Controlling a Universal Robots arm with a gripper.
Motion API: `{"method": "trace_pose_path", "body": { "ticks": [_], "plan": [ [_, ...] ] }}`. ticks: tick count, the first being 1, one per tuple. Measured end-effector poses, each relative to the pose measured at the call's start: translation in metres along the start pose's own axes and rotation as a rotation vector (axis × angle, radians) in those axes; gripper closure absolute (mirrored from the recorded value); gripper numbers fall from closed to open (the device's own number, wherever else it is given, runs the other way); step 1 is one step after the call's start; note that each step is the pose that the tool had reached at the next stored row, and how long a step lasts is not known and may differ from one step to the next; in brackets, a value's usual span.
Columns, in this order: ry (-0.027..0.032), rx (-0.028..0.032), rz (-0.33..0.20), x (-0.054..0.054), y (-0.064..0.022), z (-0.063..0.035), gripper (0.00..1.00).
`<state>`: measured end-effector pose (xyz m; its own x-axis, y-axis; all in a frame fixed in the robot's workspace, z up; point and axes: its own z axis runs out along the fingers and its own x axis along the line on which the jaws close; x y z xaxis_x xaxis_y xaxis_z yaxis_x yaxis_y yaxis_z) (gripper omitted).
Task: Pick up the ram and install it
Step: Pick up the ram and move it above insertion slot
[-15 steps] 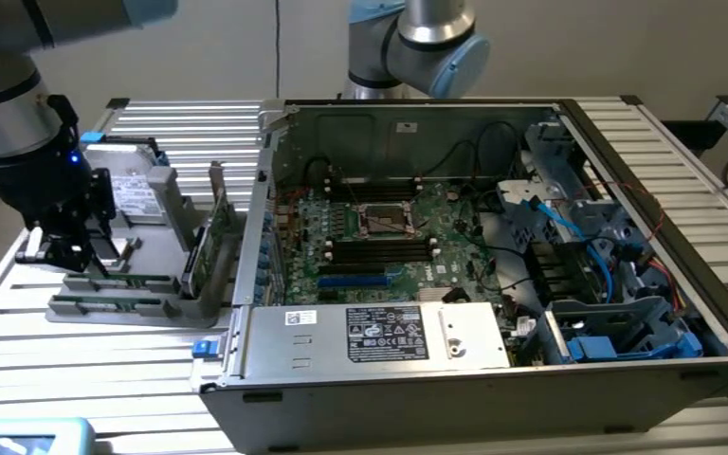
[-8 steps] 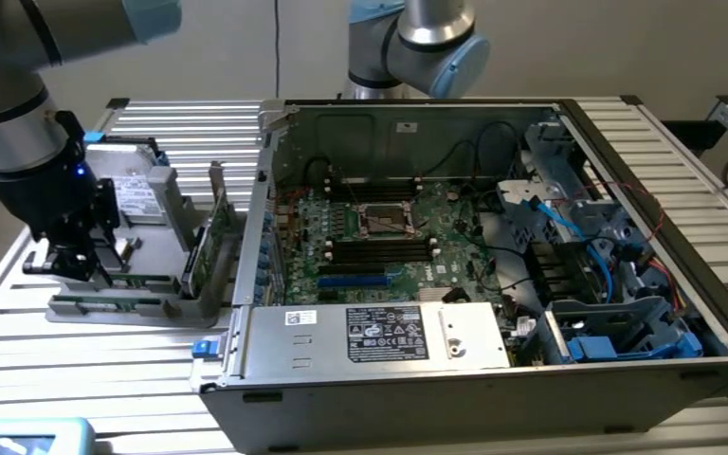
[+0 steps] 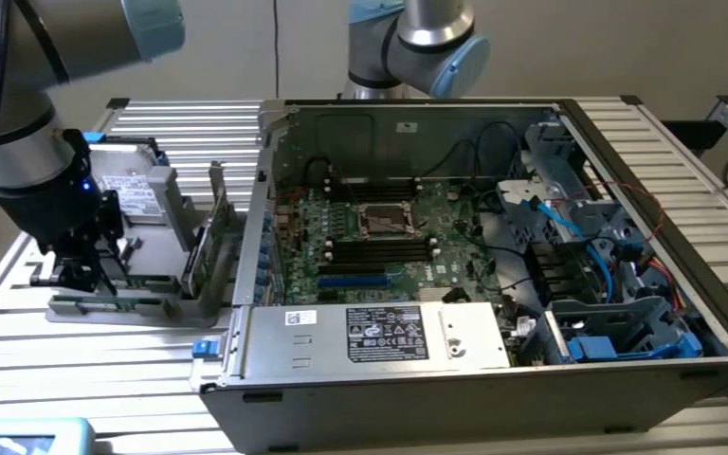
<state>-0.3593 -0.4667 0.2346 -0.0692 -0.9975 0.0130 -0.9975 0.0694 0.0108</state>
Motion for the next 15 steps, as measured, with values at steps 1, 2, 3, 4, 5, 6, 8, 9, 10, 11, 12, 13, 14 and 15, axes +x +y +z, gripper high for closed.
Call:
{"method": "trace_pose_path", "body": {
  "ticks": [1,2,3,4,5,6,8,9,10,11,12,13,14,15],
  "plan": [
    [-0.0001,0.0001,0.0,0.0,-0.0001,0.0019,0.64],
    [-0.0001,0.0001,0.0,0.0,-0.0002,0.0037,0.64],
    [-0.0003,0.0001,0.0,0.001,-0.0003,0.0055,0.64],
    [-0.0002,0.0001,0.0,0.001,-0.0004,0.0074,0.64],
    [-0.0004,0.0002,0.0,0.001,-0.0005,0.0092,0.64],
    [-0.0003,0.0001,0.0,0.001,-0.0005,0.011,0.64],
    [-0.0004,0.0,0.0,0.001,-0.0005,0.0145,0.64],
    [-0.0006,0.0001,0.0,0.001,-0.0006,0.0164,0.64],
    [-0.0006,0.0001,0.0,0.001,-0.0006,0.0183,0.64],
    [-0.0005,0.0,0.0,0.001,-0.0006,0.0199,0.64],
    [-0.0006,0.0001,0.0,0.001,-0.0006,0.0214,0.64],
    [-0.0005,0.0,0.0,0.001,-0.0007,0.023,0.64],
    [-0.0005,0.0,0.0,0.001,-0.0007,0.0245,0.64],
    [-0.0005,-0.0001,0.0,0.001,-0.0007,0.0261,0.64]
  ]
}}
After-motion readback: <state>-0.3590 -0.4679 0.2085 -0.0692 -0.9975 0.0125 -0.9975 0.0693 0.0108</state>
